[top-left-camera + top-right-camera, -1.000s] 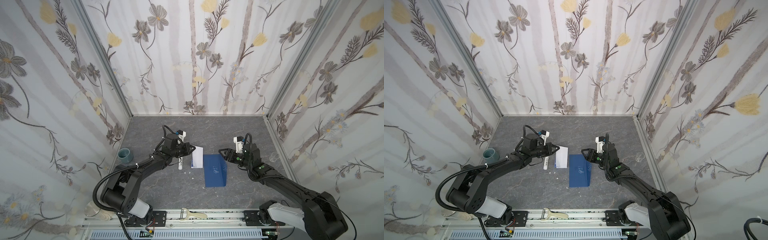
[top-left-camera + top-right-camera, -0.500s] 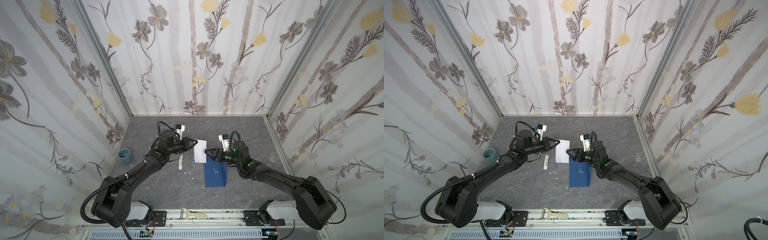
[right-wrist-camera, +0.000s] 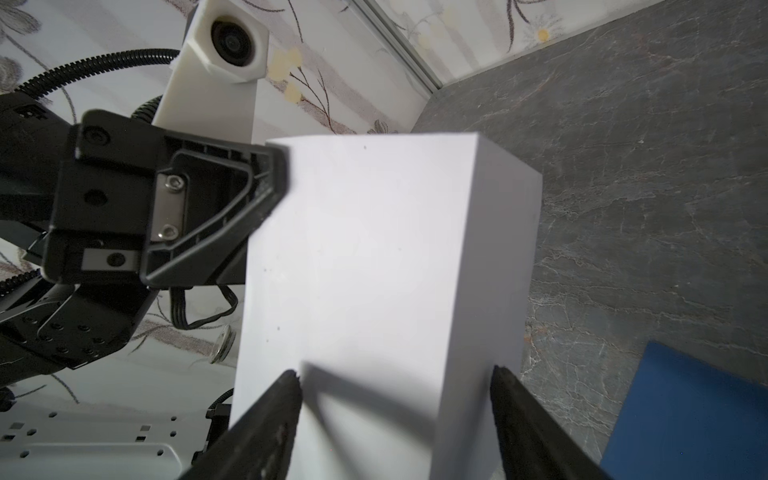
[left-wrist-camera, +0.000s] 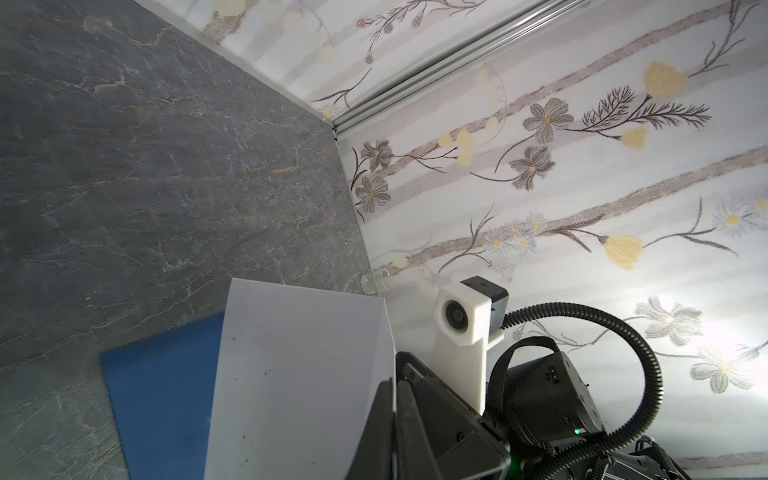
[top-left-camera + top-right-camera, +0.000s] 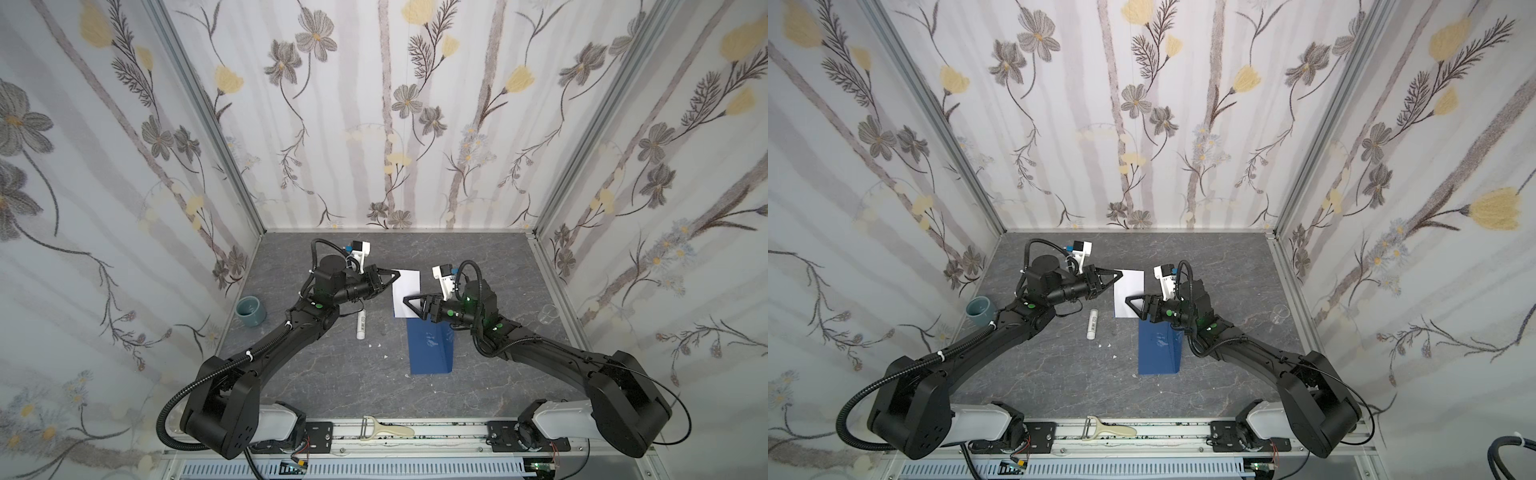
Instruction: Place the letter into the envelope and seal it
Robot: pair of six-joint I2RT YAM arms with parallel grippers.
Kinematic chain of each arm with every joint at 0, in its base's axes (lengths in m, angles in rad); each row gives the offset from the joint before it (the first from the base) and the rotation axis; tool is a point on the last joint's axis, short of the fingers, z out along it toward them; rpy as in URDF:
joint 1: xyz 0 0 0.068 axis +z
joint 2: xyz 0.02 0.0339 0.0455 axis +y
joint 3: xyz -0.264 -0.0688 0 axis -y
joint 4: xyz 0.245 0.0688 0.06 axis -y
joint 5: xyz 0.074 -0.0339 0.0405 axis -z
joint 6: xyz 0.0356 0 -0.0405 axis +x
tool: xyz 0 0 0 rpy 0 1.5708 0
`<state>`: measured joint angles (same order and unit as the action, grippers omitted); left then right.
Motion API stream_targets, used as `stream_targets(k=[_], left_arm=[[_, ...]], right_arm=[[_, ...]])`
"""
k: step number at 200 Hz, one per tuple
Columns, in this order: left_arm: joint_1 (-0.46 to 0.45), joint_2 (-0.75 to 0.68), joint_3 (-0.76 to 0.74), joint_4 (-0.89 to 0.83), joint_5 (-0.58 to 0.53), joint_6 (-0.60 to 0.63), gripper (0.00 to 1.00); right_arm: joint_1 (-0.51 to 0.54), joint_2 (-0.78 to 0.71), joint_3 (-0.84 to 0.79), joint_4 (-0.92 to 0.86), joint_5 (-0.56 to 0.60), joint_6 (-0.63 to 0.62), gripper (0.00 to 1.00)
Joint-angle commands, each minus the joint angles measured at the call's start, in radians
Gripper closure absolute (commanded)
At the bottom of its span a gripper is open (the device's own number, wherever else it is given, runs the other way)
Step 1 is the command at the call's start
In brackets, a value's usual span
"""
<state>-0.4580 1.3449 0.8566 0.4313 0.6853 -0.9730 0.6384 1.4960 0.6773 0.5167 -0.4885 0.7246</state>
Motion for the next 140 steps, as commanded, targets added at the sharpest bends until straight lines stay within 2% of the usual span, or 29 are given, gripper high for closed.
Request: stream_targets(k=[1, 42, 79, 99, 133, 140], left_arm=[[-0.005, -0.007, 0.01, 0.077, 0.011, -0.042, 1.0], [-0.008, -0.006, 0.001, 0.095, 0.006, -0.055, 1.0], [-0.008, 0.001, 0.0, 0.101, 0.002, -0.056, 1.0], [-0.007, 0.007, -0.001, 0.103, -0.002, -0.056, 1.0], [-0.002, 0.005, -0.002, 0.104, -0.009, -0.056, 1.0], [0.001, 0.005, -0.003, 0.104, -0.01, -0.057, 1.0]], right_arm=[[0.0, 0.004, 0.009, 0.091, -0.029, 0.012, 0.32], [0.0, -0.009, 0.002, 0.104, -0.052, 0.025, 0.58], [0.0, -0.023, -0.013, 0.113, -0.062, 0.033, 0.78], [0.001, -0.026, -0.021, 0.117, -0.067, 0.039, 0.84], [-0.001, -0.029, -0.031, 0.125, -0.073, 0.051, 1.0], [-0.001, -0.031, -0.031, 0.128, -0.077, 0.053, 1.0]])
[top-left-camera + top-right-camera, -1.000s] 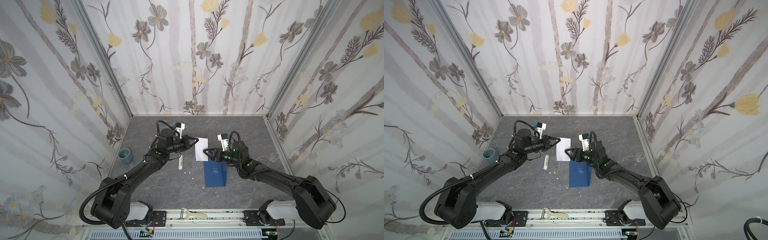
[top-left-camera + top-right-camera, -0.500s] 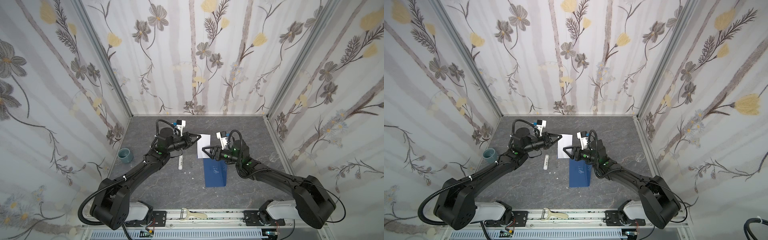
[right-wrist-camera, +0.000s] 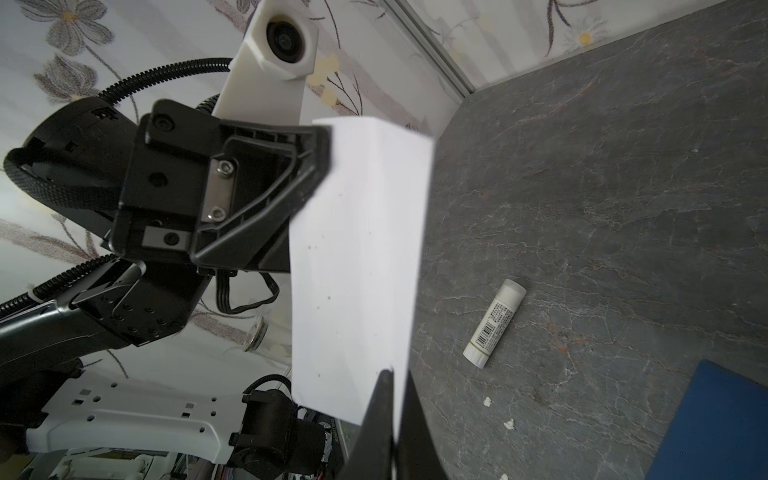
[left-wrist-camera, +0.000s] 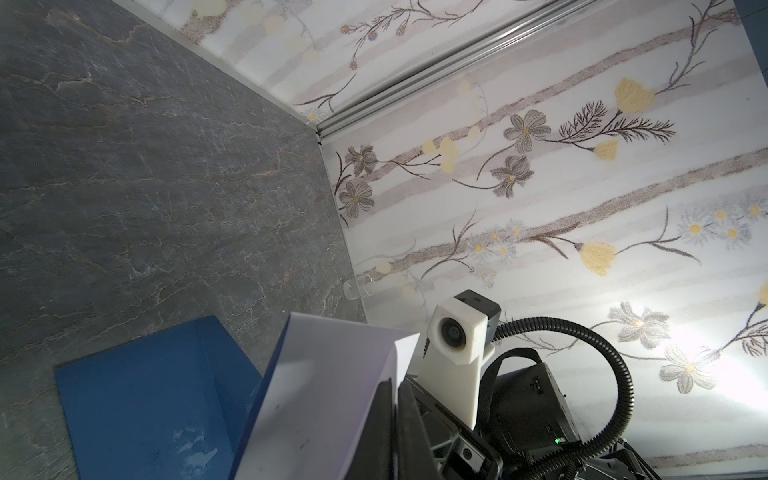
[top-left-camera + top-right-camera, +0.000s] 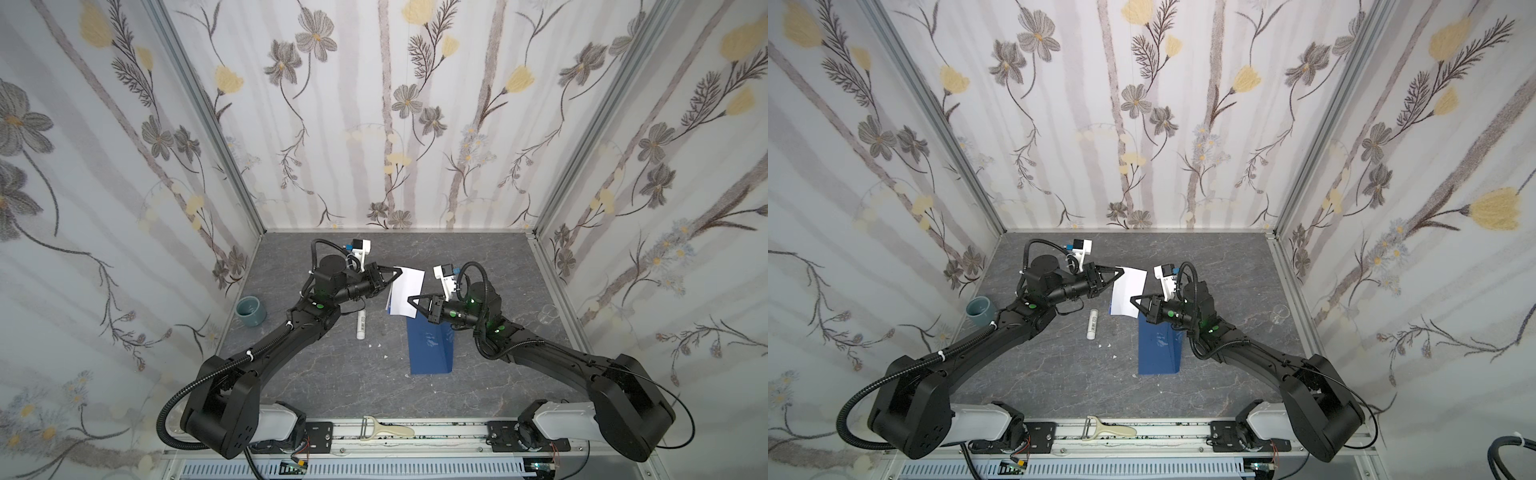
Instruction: Place the letter into the envelope and seal it
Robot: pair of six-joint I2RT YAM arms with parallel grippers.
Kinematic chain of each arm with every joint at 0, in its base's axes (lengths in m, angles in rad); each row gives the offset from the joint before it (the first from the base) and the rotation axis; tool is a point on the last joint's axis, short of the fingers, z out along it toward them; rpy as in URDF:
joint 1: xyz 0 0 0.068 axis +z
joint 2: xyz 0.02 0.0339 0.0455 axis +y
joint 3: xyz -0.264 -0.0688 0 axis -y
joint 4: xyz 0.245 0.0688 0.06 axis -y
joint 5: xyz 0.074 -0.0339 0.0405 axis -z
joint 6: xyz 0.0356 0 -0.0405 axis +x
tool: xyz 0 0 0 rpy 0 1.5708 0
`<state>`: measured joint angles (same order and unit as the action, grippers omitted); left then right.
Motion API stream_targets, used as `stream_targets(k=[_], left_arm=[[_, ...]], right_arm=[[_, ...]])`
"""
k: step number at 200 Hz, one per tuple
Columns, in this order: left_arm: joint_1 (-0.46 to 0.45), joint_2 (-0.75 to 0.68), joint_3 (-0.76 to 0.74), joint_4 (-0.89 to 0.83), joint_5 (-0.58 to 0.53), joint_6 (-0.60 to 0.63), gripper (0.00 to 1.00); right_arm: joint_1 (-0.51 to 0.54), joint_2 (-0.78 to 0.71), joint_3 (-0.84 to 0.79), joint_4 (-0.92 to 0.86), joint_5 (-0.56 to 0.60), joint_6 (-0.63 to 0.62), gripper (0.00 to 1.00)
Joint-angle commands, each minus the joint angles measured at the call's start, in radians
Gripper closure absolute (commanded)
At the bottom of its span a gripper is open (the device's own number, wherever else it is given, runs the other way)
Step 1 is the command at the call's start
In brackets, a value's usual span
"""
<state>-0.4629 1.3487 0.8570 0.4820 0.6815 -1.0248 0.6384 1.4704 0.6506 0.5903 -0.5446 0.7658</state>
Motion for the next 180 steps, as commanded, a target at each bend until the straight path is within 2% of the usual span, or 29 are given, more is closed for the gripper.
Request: stream_targets(k=[1, 21, 26, 34, 40, 56, 73, 92, 118, 144, 180], left_arm=[[0.006, 0.001, -0.004, 0.053, -0.007, -0.006, 1.0], [0.013, -0.002, -0.01, 0.054, -0.012, -0.007, 0.95], [0.015, -0.005, -0.011, 0.053, -0.012, -0.006, 0.9], [0.019, -0.009, -0.014, 0.053, -0.014, -0.006, 0.74], [0.024, -0.014, -0.017, 0.053, -0.015, -0.007, 0.65], [0.046, -0.038, -0.034, 0.055, -0.023, -0.002, 0.51], [0.073, -0.085, -0.073, 0.055, -0.054, 0.011, 0.42], [0.089, -0.149, -0.128, 0.055, -0.105, 0.018, 0.41], [0.069, -0.205, -0.216, 0.068, -0.188, 0.01, 0.41], [-0.032, -0.23, -0.306, 0.152, -0.305, -0.005, 0.43], [-0.163, -0.186, -0.385, 0.371, -0.429, -0.058, 0.44]], right_arm=[[-0.001, -0.005, -0.004, 0.054, -0.021, 0.012, 1.0], [-0.002, -0.005, -0.007, 0.062, -0.026, 0.019, 1.0], [-0.002, -0.005, -0.007, 0.062, -0.027, 0.02, 1.0], [-0.003, -0.007, -0.009, 0.064, -0.028, 0.022, 1.0], [-0.003, -0.008, -0.009, 0.063, -0.026, 0.025, 1.0], [-0.009, -0.016, -0.015, 0.066, -0.022, 0.034, 1.0], [-0.019, -0.03, -0.022, 0.069, -0.009, 0.044, 1.0], [-0.028, -0.053, -0.02, 0.046, 0.032, 0.044, 1.0], [-0.031, -0.084, 0.017, -0.047, 0.148, 0.015, 1.0], [-0.034, -0.1, 0.034, -0.054, 0.218, 0.036, 1.0], [-0.035, -0.1, 0.04, -0.007, 0.284, 0.107, 1.0]])
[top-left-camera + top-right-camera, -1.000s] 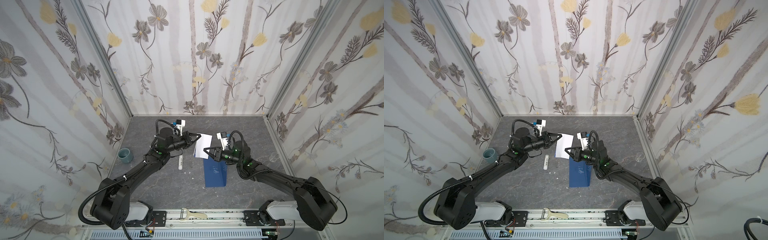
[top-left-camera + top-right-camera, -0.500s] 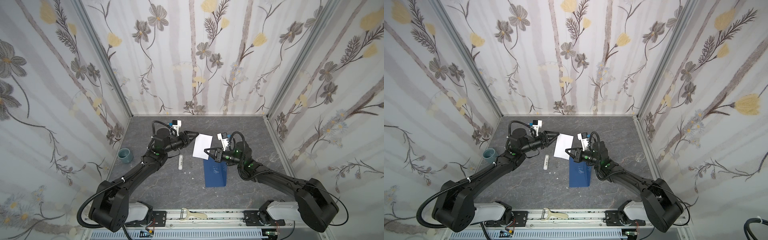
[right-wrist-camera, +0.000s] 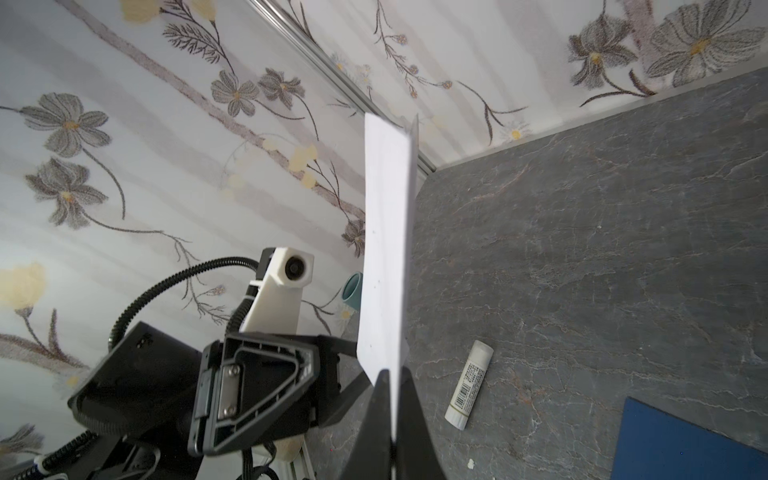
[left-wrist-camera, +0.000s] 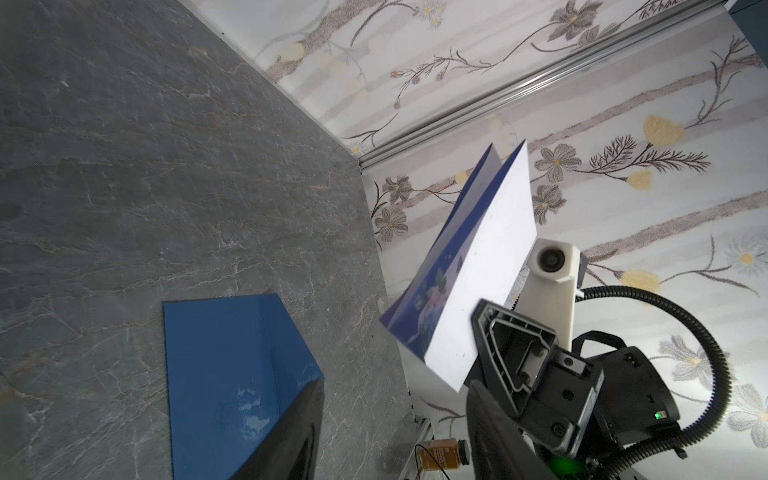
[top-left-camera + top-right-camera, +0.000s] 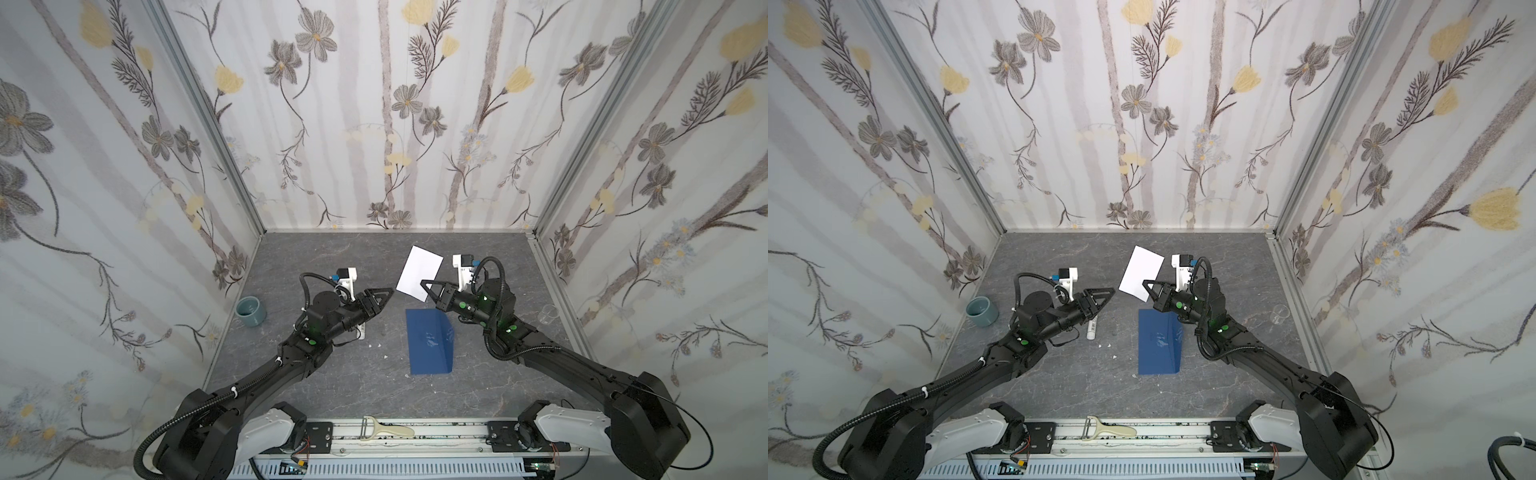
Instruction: Place the letter into the envelope and seal it
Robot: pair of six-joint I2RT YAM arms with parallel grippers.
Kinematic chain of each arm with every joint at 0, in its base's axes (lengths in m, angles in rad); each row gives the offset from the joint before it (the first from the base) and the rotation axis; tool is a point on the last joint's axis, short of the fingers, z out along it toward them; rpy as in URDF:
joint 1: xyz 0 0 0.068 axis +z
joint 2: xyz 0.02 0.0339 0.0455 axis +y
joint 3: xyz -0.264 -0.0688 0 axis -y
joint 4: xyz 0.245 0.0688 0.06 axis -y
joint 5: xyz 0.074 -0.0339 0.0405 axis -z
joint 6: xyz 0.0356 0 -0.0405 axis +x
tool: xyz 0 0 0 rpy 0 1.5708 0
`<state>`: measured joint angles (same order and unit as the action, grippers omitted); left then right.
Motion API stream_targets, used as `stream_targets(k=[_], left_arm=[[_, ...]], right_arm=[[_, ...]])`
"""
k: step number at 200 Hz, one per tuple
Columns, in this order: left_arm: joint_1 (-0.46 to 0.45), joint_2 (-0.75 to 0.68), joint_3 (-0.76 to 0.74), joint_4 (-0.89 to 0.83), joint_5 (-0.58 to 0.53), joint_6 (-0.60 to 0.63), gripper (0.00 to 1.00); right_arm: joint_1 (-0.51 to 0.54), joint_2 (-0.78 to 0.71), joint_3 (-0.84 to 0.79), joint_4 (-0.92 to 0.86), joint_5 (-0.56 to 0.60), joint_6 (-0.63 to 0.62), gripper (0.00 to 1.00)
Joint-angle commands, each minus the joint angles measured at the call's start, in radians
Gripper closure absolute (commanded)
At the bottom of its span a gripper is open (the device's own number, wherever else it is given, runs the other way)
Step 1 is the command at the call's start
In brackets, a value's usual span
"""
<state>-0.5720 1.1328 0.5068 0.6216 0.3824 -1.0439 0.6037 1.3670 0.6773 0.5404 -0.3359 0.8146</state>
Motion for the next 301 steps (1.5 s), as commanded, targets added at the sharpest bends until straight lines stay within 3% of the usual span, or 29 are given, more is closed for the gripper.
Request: stream_targets(k=[1, 41, 102, 158, 232, 301], left_arm=[[-0.057, 0.032, -0.037, 0.24, -0.131, -0.041, 0.44], [-0.115, 0.151, -0.04, 0.473, -0.143, -0.077, 0.44], [-0.123, 0.264, 0.044, 0.573, -0.112, -0.062, 0.43], [-0.124, 0.401, 0.102, 0.712, -0.067, -0.127, 0.45], [-0.124, 0.46, 0.098, 0.828, -0.056, -0.196, 0.46], [-0.126, 0.466, 0.066, 0.832, -0.049, -0.2, 0.49]], right_arm=[[0.0, 0.004, 0.013, 0.043, 0.075, 0.06, 1.0], [0.001, 0.027, 0.013, 0.115, 0.05, 0.123, 1.0], [0.001, 0.018, 0.018, 0.12, 0.061, 0.134, 1.0], [0.002, 0.009, 0.022, 0.122, 0.063, 0.137, 1.0], [0.0, 0.009, 0.024, 0.12, 0.068, 0.132, 1.0], [-0.005, 0.001, 0.022, 0.114, 0.091, 0.107, 1.0]])
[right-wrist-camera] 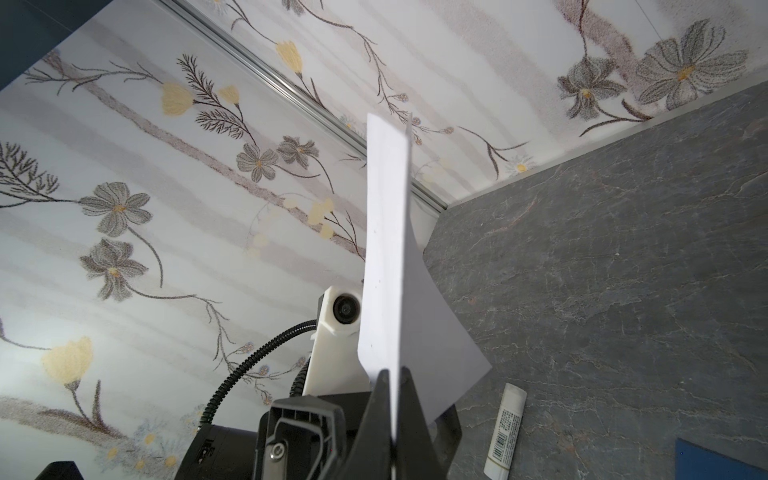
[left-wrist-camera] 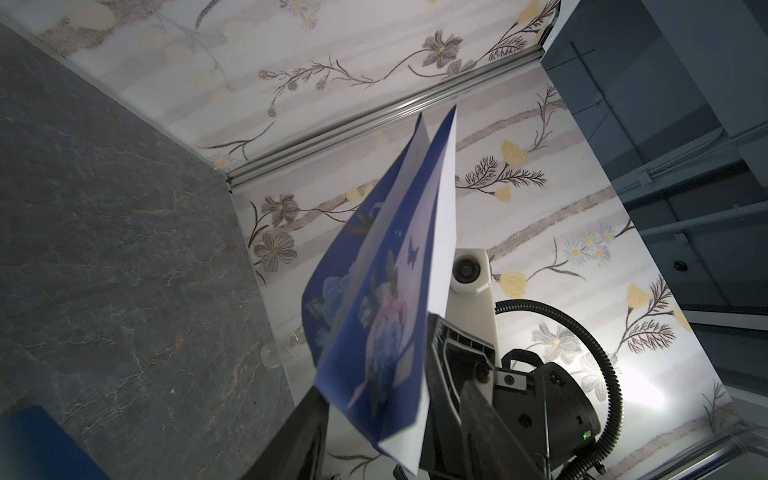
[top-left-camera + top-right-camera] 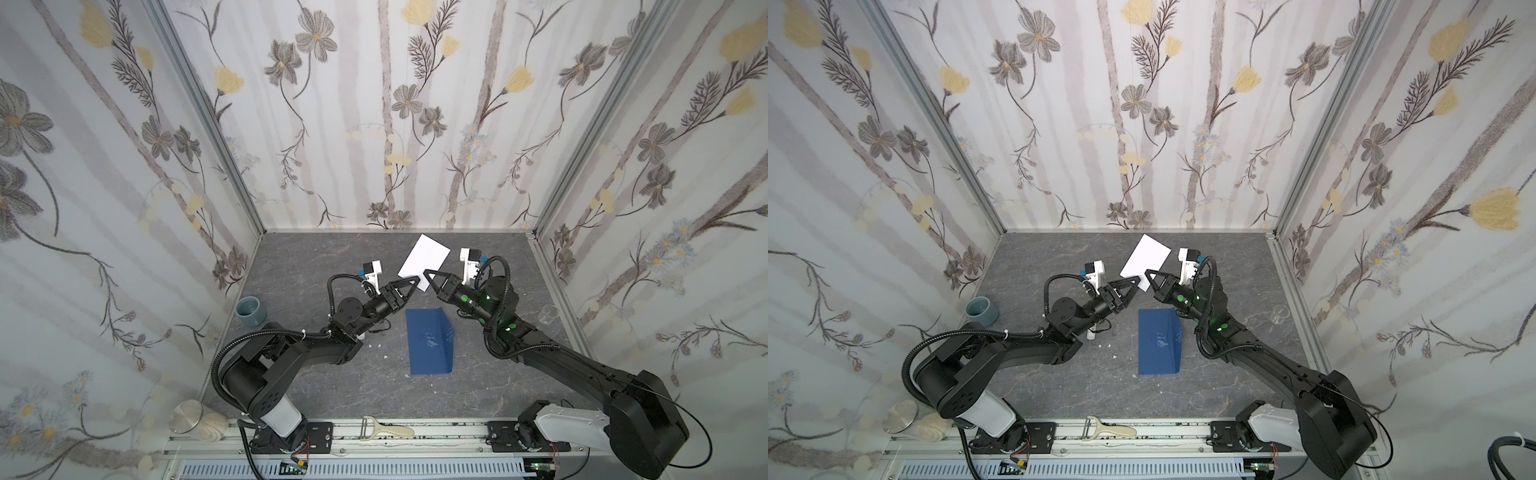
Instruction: Place the letter into the envelope and seal it
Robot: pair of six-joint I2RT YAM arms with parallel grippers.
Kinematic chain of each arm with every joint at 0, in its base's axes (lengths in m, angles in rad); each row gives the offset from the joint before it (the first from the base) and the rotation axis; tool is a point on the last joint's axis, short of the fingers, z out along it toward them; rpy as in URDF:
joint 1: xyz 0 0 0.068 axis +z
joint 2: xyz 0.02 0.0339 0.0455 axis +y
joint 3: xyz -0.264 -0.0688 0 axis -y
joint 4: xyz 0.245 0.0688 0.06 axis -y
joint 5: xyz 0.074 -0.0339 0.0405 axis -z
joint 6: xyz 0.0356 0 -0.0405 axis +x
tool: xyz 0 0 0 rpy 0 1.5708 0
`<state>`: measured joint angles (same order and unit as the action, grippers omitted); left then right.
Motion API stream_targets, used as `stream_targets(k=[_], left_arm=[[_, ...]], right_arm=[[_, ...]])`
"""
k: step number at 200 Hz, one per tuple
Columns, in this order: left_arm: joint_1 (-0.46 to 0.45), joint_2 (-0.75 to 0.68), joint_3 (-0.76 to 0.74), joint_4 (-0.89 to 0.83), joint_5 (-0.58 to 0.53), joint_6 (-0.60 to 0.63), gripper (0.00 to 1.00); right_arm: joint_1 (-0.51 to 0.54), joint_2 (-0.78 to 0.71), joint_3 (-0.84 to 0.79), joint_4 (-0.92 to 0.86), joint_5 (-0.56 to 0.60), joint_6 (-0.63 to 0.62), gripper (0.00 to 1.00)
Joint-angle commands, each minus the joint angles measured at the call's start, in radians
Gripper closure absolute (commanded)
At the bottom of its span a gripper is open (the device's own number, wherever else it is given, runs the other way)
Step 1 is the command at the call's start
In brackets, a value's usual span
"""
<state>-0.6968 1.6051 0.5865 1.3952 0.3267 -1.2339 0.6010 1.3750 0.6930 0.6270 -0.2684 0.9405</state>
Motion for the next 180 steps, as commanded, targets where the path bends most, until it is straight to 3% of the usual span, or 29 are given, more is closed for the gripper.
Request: stream_targets(k=[1, 99, 180], left_arm=[[-0.001, -0.006, -0.014, 0.059, 0.007, -0.01, 0.49], [0.003, -0.023, 0.029, 0.06, -0.009, 0.023, 0.52], [0.006, 0.013, 0.082, 0.058, 0.009, 0.027, 0.8]], right_arm=[[-0.002, -0.008, 0.006, 0.026, 0.024, -0.02, 1.0], [0.005, -0.005, -0.011, 0.052, 0.009, -0.003, 1.0], [0.01, -0.014, -0.018, 0.066, 0.007, 0.006, 1.0]])
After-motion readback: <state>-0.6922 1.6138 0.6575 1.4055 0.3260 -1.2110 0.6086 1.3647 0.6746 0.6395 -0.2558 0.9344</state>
